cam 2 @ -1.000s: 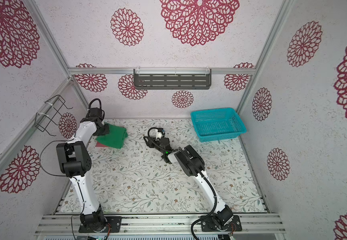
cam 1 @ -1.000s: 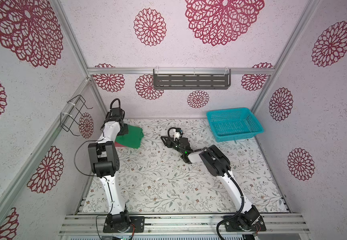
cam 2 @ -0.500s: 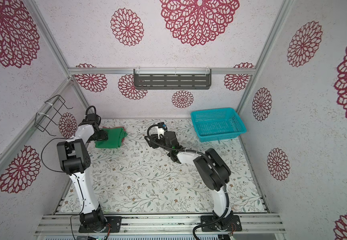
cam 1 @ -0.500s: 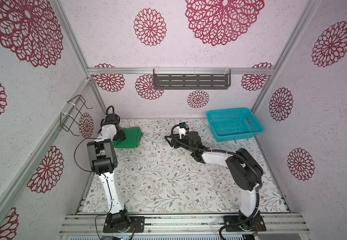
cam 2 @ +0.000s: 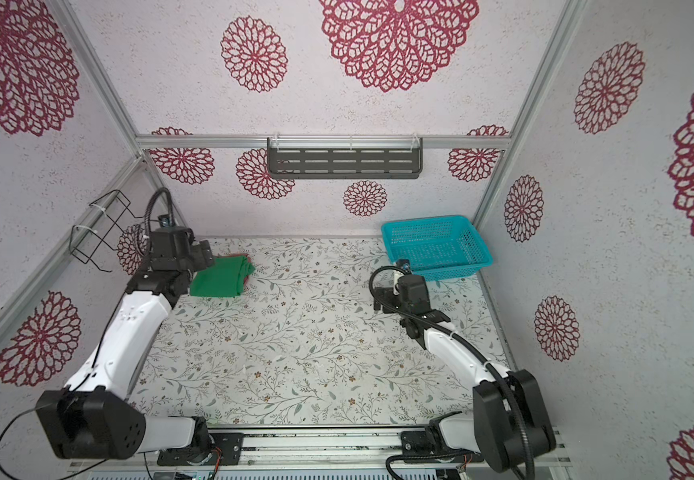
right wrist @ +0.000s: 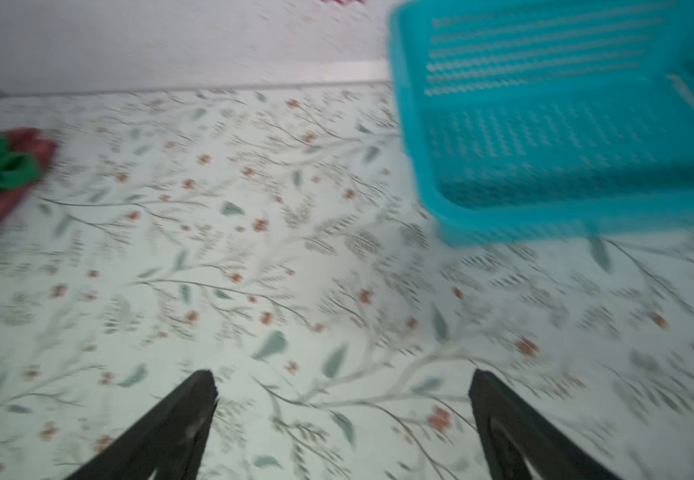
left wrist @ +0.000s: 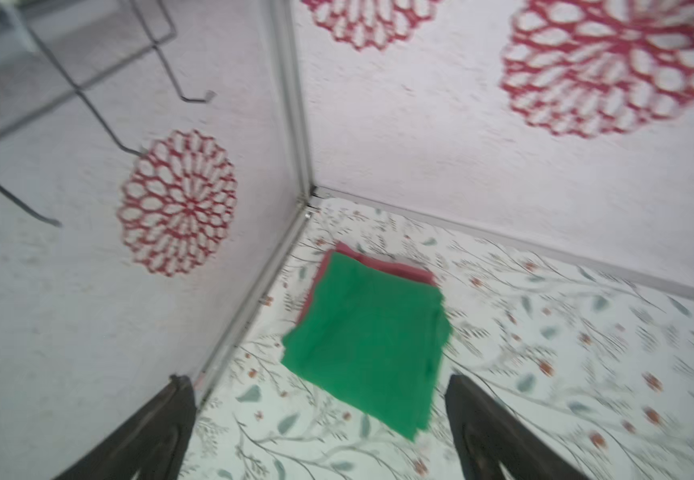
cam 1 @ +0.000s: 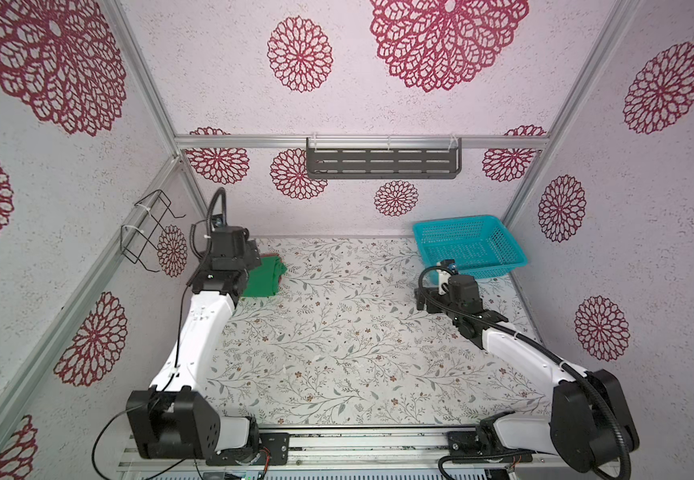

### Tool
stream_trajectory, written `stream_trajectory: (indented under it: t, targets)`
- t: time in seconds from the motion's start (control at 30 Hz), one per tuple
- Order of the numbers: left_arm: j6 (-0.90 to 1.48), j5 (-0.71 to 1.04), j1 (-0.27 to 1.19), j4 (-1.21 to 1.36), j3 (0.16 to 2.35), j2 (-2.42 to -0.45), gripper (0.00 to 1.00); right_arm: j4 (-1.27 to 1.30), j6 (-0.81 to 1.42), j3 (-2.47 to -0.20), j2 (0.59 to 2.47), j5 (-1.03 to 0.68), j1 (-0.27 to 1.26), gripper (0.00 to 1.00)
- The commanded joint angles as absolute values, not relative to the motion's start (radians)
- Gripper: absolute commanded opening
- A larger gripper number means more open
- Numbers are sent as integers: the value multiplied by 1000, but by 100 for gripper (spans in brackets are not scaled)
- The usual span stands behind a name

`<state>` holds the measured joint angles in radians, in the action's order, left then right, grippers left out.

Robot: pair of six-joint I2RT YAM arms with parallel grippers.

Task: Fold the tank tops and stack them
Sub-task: 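Lower the green top onto the pink top and open the left gripper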

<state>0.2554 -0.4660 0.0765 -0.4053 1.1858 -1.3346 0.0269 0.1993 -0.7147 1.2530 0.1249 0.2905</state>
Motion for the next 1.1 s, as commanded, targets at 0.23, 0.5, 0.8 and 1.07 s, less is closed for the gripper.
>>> stream_trajectory:
  t: [0.23, 0.5, 0.8, 1.07]
  targets:
    - [310, -517, 118, -6, 730, -1324, 97, 327, 115, -407, 1189, 309, 120, 99]
    - [200, -525, 138, 33, 795, -1415, 97, 635, 99, -312, 1242, 317, 111, 99]
    - [130, -526, 124, 215, 690, -1437, 97, 847, 75, -307, 1331, 305, 71, 99]
    - [175, -503, 76, 352, 594, -1437, 97, 938, 83, -292, 1359, 290, 39, 99]
